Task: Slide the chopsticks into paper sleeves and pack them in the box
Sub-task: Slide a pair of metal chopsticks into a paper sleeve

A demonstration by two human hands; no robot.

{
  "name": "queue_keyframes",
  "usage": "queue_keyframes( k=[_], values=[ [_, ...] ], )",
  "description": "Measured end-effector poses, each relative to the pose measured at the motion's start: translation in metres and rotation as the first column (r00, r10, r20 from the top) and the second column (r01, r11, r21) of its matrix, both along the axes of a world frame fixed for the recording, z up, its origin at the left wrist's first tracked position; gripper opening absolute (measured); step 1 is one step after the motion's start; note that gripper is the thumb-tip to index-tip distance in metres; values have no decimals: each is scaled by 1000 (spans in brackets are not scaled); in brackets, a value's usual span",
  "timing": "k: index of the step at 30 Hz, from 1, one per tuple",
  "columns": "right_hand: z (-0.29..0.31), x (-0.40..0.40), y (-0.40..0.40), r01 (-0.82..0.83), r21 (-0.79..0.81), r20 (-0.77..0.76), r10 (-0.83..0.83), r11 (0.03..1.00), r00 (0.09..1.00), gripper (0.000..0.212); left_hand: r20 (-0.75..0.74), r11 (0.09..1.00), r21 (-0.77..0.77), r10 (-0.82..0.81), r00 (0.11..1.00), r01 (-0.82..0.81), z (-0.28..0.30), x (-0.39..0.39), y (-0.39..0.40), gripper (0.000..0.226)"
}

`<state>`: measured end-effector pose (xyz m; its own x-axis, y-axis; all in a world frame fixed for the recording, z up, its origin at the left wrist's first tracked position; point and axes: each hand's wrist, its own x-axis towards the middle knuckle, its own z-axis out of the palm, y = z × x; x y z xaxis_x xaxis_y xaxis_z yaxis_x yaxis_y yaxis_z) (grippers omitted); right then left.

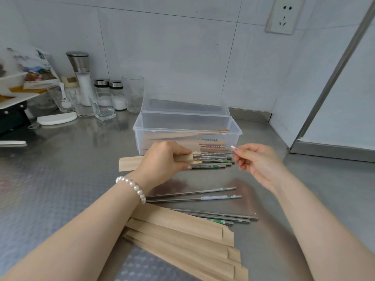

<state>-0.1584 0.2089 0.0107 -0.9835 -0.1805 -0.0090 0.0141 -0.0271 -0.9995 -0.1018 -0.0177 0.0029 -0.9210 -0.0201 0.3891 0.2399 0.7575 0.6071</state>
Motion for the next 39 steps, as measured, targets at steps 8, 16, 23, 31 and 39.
queue_keyframes(
  k=[8,16,23,31,39],
  values=[
    [-5,9,-20,-57,100,-20,59,993,998,11,-46,997,-63,-38,998,35,0,2,5,40],
    [-3,13,-25,-36,75,26,34,997,999,16,-61,997,-65,-37,997,33,0,2,6,39],
    [0,15,-26,-128,-217,162,165,968,973,26,-45,1000,-7,-11,999,11,1,1,4,40],
    [0,16,-27,-123,-332,230,207,935,951,17,-82,999,23,-23,996,25,2,1,4,37],
    [-2,16,-28,-133,-221,176,174,966,969,20,-81,1000,-4,-15,997,15,0,0,3,37]
  ],
)
